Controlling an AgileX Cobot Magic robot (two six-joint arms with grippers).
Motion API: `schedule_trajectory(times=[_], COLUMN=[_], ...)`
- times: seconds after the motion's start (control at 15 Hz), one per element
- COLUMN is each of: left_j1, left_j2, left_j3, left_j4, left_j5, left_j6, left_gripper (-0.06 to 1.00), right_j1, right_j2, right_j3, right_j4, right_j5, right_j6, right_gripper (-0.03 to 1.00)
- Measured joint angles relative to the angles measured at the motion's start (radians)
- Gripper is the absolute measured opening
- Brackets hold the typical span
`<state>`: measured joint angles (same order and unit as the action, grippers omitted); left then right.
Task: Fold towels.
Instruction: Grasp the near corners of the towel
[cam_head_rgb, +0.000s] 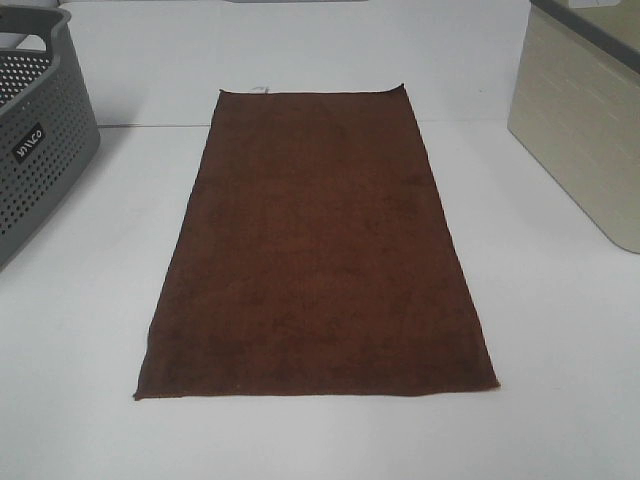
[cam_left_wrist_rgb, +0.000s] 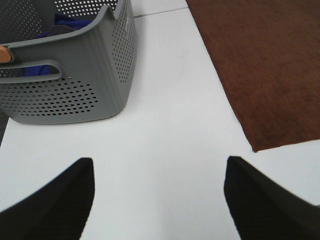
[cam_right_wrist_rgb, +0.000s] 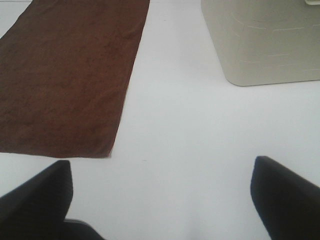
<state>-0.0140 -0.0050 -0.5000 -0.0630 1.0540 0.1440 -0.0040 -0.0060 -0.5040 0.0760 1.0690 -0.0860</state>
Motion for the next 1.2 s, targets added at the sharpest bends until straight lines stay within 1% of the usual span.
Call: schedule_trajectory(times=[1.2], left_j1=[0.0], left_j2=[0.0], left_j3=[0.0], left_j4=[0.0], left_j5=[0.0], left_j6=[0.0], left_gripper=[0.69], right_j1=[0.0], right_j2=[0.0], right_j3=[0.0], right_j4=[0.0], right_j5=[0.0], right_j6=[0.0], right_gripper=[0.9])
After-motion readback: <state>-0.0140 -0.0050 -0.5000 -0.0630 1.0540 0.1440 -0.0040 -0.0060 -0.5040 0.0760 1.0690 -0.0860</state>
